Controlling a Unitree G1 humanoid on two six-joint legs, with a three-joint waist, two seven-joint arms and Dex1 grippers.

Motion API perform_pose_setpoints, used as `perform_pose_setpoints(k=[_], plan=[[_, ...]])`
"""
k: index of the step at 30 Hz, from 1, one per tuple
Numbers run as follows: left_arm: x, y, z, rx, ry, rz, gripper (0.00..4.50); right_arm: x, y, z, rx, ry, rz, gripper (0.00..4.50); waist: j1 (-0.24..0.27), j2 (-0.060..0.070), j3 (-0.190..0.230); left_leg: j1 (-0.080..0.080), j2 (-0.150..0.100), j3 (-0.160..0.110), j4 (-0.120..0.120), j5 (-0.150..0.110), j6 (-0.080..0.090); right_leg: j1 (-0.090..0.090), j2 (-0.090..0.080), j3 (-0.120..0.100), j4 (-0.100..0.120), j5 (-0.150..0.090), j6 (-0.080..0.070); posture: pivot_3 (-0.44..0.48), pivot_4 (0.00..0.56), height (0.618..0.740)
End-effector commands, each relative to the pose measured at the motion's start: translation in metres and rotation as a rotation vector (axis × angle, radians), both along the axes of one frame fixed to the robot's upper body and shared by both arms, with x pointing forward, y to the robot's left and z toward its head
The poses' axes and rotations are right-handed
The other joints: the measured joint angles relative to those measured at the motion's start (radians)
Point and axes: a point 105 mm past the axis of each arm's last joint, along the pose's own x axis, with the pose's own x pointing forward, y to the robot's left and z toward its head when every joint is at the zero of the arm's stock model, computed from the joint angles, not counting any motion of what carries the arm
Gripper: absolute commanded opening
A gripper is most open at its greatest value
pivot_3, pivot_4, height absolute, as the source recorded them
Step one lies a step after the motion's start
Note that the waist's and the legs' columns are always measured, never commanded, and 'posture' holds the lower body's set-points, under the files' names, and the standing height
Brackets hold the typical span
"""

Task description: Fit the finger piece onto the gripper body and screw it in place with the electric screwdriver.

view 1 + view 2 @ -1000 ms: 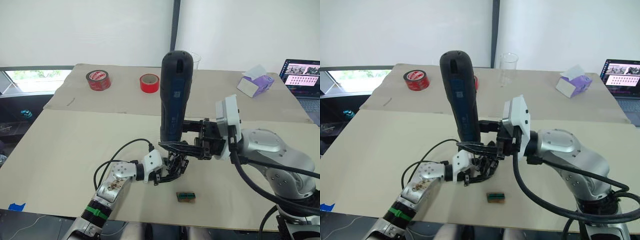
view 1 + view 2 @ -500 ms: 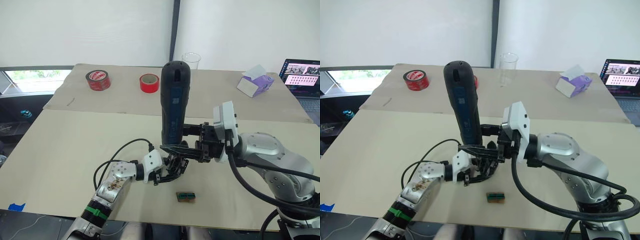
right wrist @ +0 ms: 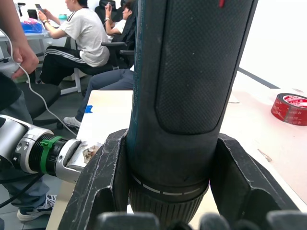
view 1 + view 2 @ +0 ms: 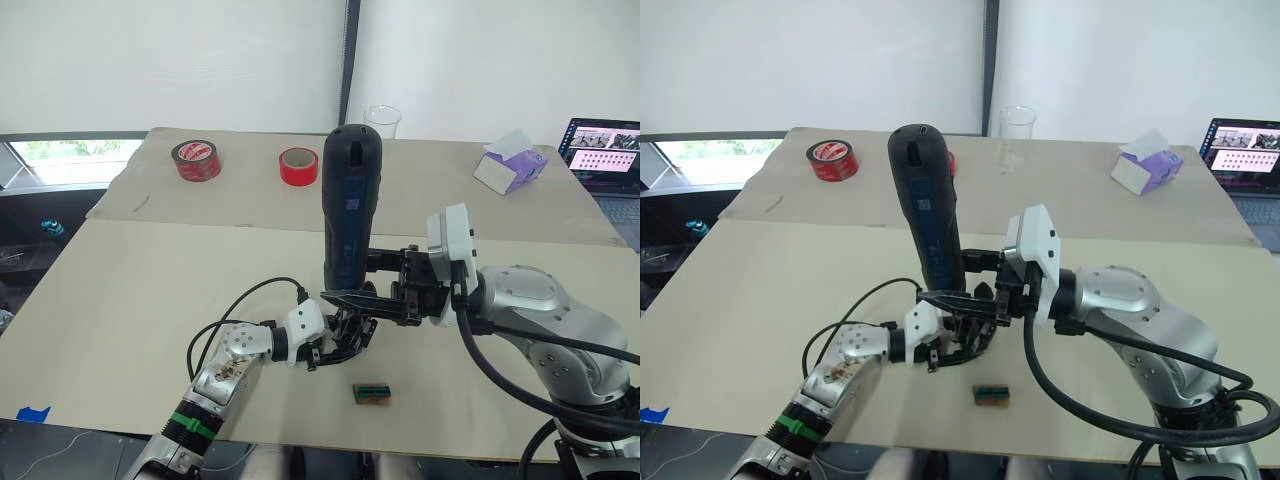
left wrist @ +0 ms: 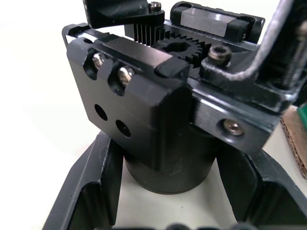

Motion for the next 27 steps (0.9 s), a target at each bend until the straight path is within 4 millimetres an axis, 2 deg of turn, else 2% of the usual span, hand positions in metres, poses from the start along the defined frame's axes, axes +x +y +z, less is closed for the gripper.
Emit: perform_pose_setpoints(k=[1, 27], plan=[[-0.0077, 0.0040, -0.0208, 0.059, 0.079, -0.001, 2.30, -0.0054, -0.0003, 0.0088, 0.027, -0.056, 0.009, 1.93, 0.000, 0.000, 0.000, 0.000, 0.000, 0.000, 0.000, 0.000, 0.000, 0.000, 0.000, 0.000, 0.000, 0.000, 0.000, 0.000, 0.150, 0.740], [-0.0083, 0.0035, -0.0214, 0.060, 0.083, 0.002, 2.30, -0.0012, 0.0003, 0.0082, 0.035, -0.061, 0.000, 1.93, -0.002, 0.000, 0.000, 0.000, 0.000, 0.000, 0.000, 0.000, 0.000, 0.000, 0.000, 0.000, 0.000, 0.000, 0.000, 0.000, 0.150, 0.740]])
